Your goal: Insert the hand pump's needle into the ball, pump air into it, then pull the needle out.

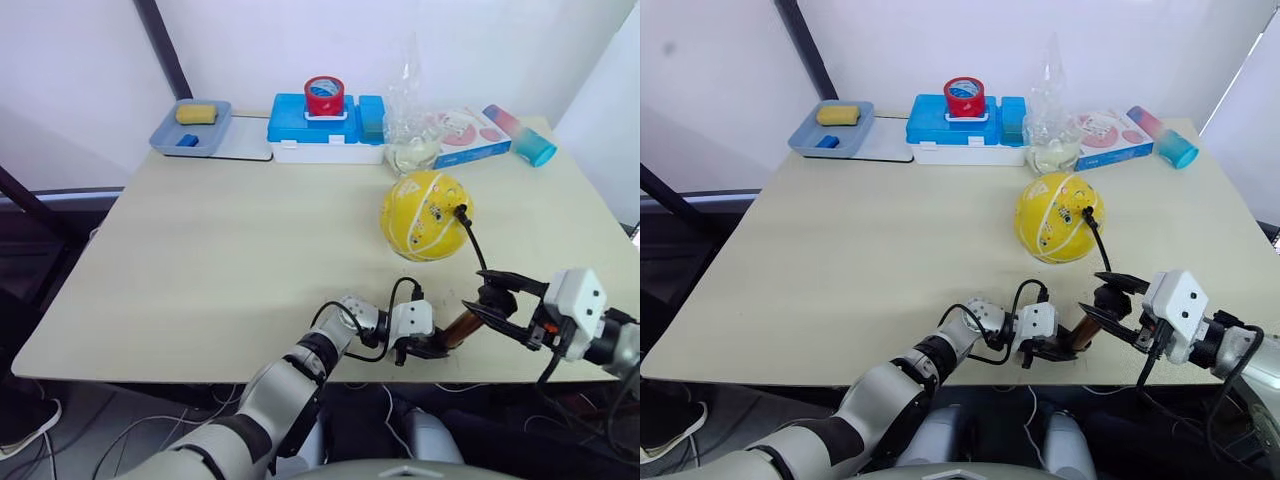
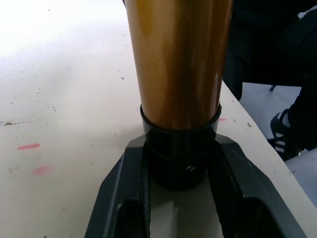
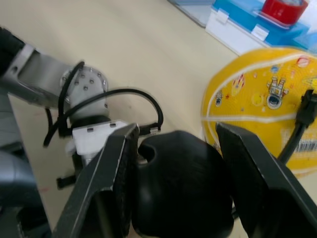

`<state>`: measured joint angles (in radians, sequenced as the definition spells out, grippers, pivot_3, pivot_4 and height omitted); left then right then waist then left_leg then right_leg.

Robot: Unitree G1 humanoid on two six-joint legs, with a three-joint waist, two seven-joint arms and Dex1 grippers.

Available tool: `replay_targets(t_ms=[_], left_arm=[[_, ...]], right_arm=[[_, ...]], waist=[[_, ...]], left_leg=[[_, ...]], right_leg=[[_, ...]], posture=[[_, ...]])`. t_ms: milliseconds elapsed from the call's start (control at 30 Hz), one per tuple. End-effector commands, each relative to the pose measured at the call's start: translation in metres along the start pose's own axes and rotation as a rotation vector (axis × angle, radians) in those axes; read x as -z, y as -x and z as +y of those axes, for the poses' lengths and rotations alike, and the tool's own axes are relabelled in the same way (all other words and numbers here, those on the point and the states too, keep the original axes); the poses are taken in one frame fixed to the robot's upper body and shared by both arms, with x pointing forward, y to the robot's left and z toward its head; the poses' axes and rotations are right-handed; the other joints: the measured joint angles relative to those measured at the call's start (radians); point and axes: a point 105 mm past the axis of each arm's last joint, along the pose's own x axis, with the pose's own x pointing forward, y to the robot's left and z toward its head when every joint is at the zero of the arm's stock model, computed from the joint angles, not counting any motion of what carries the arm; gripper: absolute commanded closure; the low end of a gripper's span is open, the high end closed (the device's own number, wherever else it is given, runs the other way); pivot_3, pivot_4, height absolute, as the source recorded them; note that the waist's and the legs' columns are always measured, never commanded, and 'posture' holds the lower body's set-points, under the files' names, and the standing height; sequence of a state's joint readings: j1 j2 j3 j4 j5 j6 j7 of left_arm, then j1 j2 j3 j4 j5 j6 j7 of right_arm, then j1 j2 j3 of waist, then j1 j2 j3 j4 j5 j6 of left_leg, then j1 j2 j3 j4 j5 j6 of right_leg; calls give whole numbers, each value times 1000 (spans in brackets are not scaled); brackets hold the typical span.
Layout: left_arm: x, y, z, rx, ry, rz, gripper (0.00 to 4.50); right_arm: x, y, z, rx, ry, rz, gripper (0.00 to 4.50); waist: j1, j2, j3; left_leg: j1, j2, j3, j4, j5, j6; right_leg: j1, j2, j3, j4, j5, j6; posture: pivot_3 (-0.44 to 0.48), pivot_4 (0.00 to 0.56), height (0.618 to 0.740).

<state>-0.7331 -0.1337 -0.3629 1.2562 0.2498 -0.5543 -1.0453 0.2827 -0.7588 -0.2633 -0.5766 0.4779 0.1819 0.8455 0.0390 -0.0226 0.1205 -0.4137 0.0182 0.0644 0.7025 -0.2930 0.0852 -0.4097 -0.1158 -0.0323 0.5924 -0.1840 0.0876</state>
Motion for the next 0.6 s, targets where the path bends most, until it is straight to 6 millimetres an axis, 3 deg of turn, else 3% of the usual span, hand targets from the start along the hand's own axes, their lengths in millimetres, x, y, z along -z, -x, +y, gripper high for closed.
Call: replay_targets(t_ms=[33, 133, 267, 600], left_arm=[[19, -1, -15, 51, 53, 66, 3390], [19, -1, -16, 52, 53, 66, 3390], [19, -1, -16, 54, 53, 66, 3390], [21, -1, -18, 60, 53, 67, 3390]], right_arm=[[0, 2, -4, 17, 4, -9, 2504], [-10, 7, -7, 11, 16, -29, 2504], [-43, 21, -23, 26, 61, -79, 2504], [-103, 48, -44, 47, 124, -113, 2548]], waist=[[-1, 0, 0], [-1, 0, 0], [0, 1, 1], [2, 2, 2]], left_leg=[[0, 0, 3, 0, -1, 1], [0, 0, 7, 0, -2, 3], [-1, 0, 7, 0, -2, 4], [-1, 2, 1, 0, -2, 3]], right_leg=[[-1, -2, 0, 0, 1, 1], [-3, -4, 0, -1, 2, 2], [-4, -5, -1, -1, 2, 2], [-2, -3, -8, -1, 2, 0]], posture=[[0, 150, 737], [0, 150, 737], [0, 150, 737], [0, 150, 737]])
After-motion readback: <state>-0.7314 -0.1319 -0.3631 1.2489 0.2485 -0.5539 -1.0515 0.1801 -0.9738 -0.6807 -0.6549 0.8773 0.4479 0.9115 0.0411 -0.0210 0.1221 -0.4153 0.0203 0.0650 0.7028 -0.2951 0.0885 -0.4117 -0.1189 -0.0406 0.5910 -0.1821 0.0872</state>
